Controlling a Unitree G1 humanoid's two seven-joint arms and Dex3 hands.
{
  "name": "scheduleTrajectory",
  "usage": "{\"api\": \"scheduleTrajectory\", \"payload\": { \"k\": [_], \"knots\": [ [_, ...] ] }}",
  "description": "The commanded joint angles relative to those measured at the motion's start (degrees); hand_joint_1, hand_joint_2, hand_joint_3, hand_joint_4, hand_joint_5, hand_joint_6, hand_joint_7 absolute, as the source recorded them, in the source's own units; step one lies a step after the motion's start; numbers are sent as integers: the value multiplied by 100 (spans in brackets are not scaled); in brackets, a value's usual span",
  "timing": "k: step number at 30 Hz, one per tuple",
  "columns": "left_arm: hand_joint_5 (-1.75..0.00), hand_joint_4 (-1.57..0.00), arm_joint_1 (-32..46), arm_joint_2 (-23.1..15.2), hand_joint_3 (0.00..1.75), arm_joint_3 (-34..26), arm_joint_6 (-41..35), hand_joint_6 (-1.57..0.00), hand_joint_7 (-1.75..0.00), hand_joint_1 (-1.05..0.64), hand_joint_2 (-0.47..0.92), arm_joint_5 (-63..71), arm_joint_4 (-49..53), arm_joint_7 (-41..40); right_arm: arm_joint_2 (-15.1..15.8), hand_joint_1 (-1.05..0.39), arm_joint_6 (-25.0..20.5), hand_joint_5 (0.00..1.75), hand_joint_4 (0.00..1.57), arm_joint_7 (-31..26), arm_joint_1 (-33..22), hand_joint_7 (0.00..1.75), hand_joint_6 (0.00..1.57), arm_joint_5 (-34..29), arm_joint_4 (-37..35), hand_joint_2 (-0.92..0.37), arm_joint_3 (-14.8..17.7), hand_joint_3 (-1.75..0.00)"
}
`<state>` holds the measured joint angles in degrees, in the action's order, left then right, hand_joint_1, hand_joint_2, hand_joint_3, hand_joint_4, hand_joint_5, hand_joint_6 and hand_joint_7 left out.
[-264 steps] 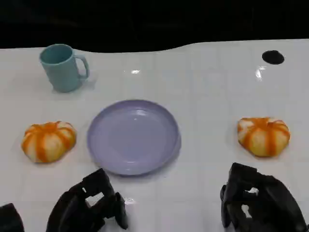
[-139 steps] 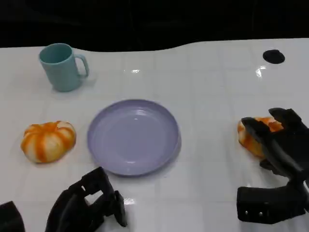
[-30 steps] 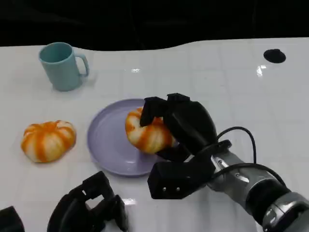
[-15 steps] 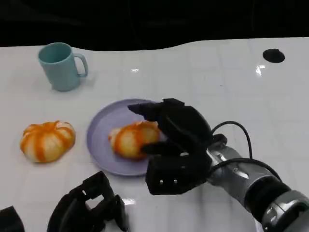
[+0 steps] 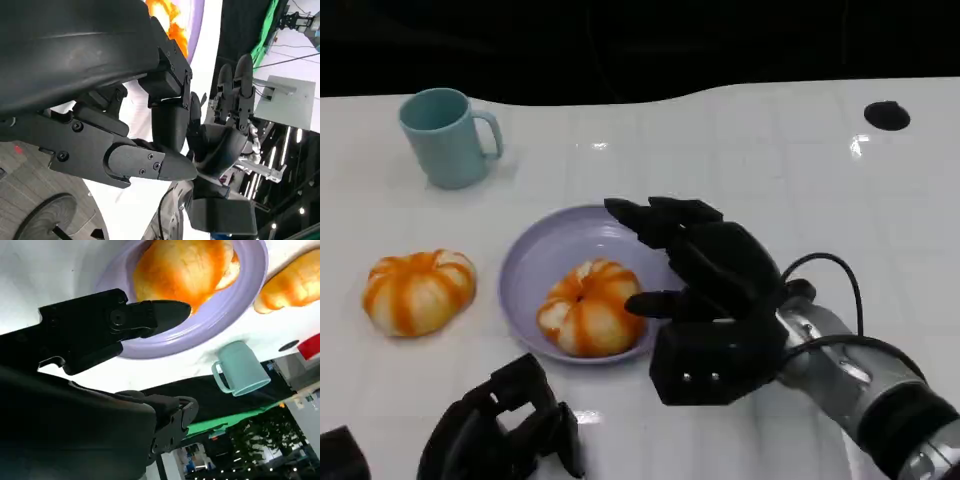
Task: Grasp the bread from the table and place it into the plate.
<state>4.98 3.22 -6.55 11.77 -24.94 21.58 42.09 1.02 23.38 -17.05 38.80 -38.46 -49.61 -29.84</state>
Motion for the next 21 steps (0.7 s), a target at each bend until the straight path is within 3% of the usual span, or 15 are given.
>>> {"api": "scheduleTrajectory", "payload": {
  "k": [1, 4, 13, 16, 18, 21],
  "knots": [
    [-175, -80, -19, -72, 23, -27, 80, -67, -161, -64, 92, 13, 5, -24, 305, -68, 327, 34, 16, -364, -267, 8, 30, -71, 329, -92, 32, -18],
    [-175, -80, -32, -70, 23, -38, 76, -67, -161, -64, 92, -2, 32, -14, 407, -57, 605, 66, 24, -640, -433, 14, 49, -55, 434, -92, 80, -8],
    [-175, -80, -76, -98, 22, -60, 6, -67, -161, -64, 92, -26, 84, 2, 645, -28, 1572, 99, 51, -829, -1015, 37, 73, 391, 751, -91, 431, -2],
    [-175, -80, -65, -98, 22, -63, 63, -67, -161, -64, 92, -14, 81, 13, 735, -19, 1770, 121, 57, -607, -1315, 64, 71, 674, 1082, -91, 605, -6],
    [-175, -80, -65, -118, 23, -65, 80, -67, -161, -63, 92, -12, 80, 40, 803, -18, 1809, 131, 59, -468, -1514, 83, 67, 782, 1323, -87, 701, -16],
    [-175, -80, -67, -127, 24, -62, 63, -67, -162, -64, 92, 6, 55, 4, 883, -18, 1952, 142, 57, -187, -1818, 100, 60, 1050, 1598, -66, 856, -68]
  ]
}}
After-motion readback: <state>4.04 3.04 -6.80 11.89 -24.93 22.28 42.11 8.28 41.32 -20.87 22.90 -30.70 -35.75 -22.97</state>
